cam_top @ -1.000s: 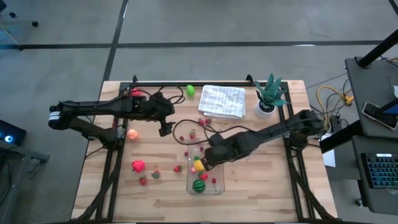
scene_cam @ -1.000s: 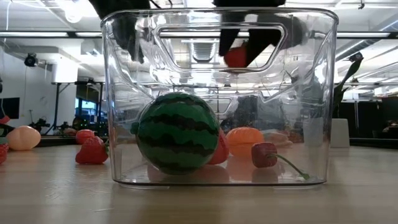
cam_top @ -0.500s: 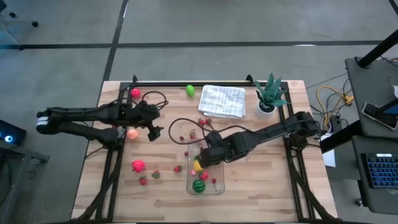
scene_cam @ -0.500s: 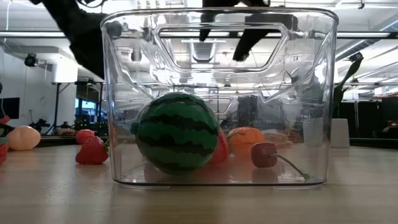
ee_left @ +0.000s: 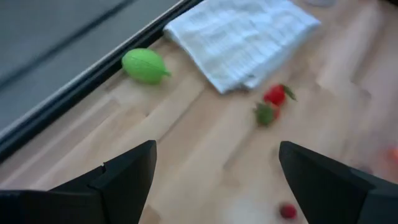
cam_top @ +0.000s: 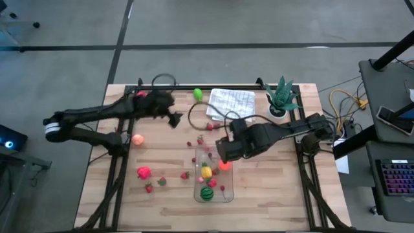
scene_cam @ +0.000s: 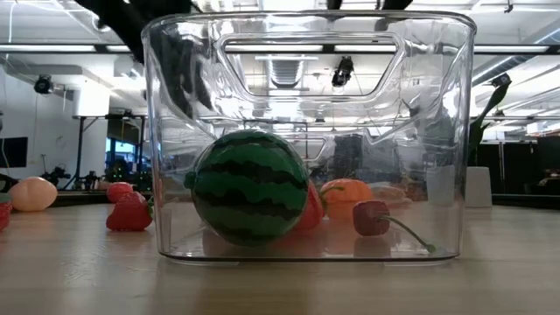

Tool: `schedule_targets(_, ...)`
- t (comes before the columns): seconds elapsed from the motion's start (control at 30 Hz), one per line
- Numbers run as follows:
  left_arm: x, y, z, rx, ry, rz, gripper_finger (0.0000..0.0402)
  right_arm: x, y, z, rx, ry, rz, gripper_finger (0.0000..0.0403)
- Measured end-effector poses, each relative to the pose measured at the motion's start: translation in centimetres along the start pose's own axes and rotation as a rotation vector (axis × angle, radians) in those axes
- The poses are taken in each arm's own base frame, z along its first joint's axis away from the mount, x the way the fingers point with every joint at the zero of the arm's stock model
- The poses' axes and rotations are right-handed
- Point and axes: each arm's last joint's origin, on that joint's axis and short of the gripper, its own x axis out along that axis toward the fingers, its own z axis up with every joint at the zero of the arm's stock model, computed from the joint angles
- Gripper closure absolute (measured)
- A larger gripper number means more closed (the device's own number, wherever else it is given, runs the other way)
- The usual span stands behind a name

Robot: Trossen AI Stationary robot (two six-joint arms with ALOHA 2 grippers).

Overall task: Pick and placing Produce into tupperware
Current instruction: Put the green honeydew melon into the transparent bin

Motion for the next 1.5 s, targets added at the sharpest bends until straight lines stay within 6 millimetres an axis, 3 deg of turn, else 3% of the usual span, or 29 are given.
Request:
schedule_targets(0.17, 5.4, 3.3, 2.8, -0.137, 0.085, -0.062, 0.0077, -1.9, -1.2, 0.7, 0.069, -0.019, 0.022, 0.0103)
schedule_targets(0.23, 7.4, 4.2, 3.7, -0.115, 0.131, -0.101, 0.0077, -2.5, -1.6, 0.7, 0.079, -0.017, 0.038, 0.0105)
schedule_targets(0.3, 8.8, 4.5, 4.7, 0.044, 0.173, -0.211, 0.0077, -2.9, -1.9, 0.3, 0.072, -0.014, 0.045, 0.0106)
schedule_targets(0.4, 9.6, 4.1, 5.4, 0.429, 0.24, -0.328, 0.0077, -3.4, -2.1, -0.2, 0.064, -0.009, 0.061, 0.0106)
schedule_targets(0.47, 10.4, 4.1, 6.0, 0.638, 0.271, -0.243, 0.0077, -3.8, -2.2, -0.5, 0.055, -0.007, 0.071, 0.0106)
schedule_targets(0.57, 11.7, 5.0, 7.2, 0.756, 0.307, -0.063, 0.0077, -4.0, -2.2, -1.0, 0.054, -0.003, 0.076, 0.0106)
schedule_targets(0.63, 12.5, 5.9, 8.3, 0.682, 0.313, -0.005, 0.0077, -4.0, -2.2, -1.2, 0.06, -0.001, 0.077, 0.0106)
schedule_targets(0.8, 14.8, 8.4, 10.5, 0.002, 0.366, 0.106, 0.0077, -4.1, -2.2, -1.5, 0.068, 0.002, 0.082, 0.0106)
schedule_targets(0.87, 15.1, 8.8, 10.8, -0.149, 0.392, 0.122, 0.0077, -4.2, -2.3, -1.4, 0.092, 0.002, 0.084, 0.0106)
schedule_targets(1.17, 17.5, 7.1, 10.5, -0.331, 0.364, 0.096, 0.0077, -5.9, -3.9, 0.0, 0.187, -0.147, 0.141, 0.0106)
schedule_targets(1.5, 19.0, 7.6, 10.2, -0.479, 0.332, 0.157, 0.0077, -6.4, -5.9, 0.5, 0.18, -0.192, 0.149, 0.0106)
